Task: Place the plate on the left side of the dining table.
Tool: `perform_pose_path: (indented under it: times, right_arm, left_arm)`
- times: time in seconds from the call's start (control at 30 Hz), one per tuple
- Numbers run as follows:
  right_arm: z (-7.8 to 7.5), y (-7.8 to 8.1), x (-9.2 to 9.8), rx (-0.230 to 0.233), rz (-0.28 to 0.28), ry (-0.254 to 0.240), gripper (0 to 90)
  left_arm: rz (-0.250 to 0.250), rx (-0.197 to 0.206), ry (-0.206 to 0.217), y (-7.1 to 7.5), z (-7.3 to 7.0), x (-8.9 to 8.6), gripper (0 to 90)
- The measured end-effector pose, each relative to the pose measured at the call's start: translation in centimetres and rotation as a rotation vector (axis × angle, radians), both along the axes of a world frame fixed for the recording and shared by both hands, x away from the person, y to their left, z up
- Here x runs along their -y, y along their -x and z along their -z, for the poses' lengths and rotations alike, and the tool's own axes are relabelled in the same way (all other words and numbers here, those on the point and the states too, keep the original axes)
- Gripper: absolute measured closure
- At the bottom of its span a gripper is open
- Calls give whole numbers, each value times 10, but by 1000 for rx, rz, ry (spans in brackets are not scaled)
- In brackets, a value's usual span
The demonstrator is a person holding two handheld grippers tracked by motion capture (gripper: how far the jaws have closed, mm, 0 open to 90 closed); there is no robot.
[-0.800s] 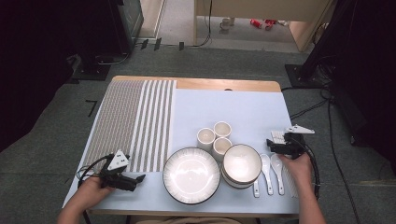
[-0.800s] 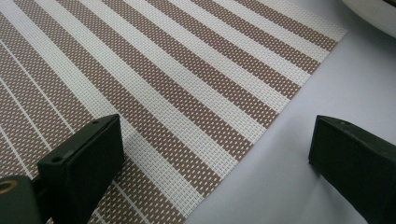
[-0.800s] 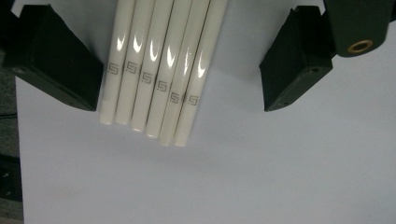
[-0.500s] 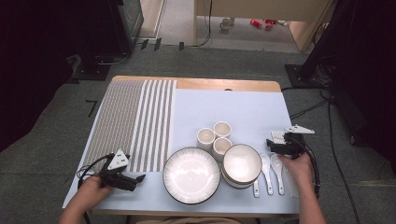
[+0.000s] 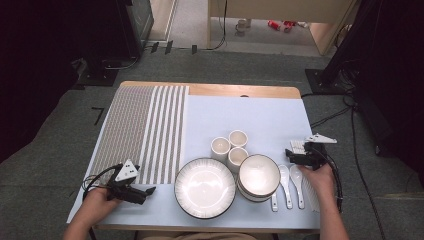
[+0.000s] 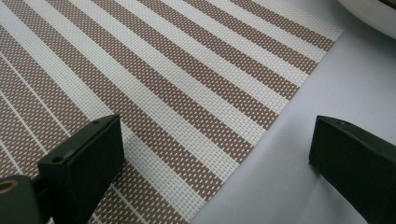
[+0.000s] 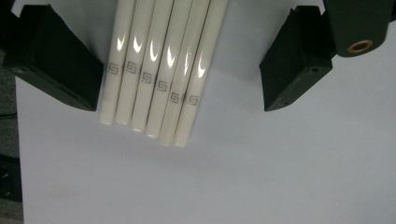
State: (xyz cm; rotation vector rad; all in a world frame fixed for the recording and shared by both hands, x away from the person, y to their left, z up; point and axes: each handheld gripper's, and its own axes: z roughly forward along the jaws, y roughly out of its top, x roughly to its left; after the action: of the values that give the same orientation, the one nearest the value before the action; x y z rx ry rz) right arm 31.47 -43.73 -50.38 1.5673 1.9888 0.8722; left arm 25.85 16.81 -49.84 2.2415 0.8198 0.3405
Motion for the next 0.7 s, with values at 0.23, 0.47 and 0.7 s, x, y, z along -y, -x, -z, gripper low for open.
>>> perform_pose_path:
  times: [0.23, 0.47, 0.7]
  right_arm:
    - [0, 0, 0, 1, -1, 1, 126]
    - [0, 0, 0, 0, 1, 1, 129]
    - [-1, 0, -1, -7, 7, 2, 142]
  left_arm:
    - [11, 0, -9, -1, 0, 1, 34]
    - [17, -4, -11, -2, -1, 1, 34]
    - [-11, -29, -37, -7, -7, 1, 113]
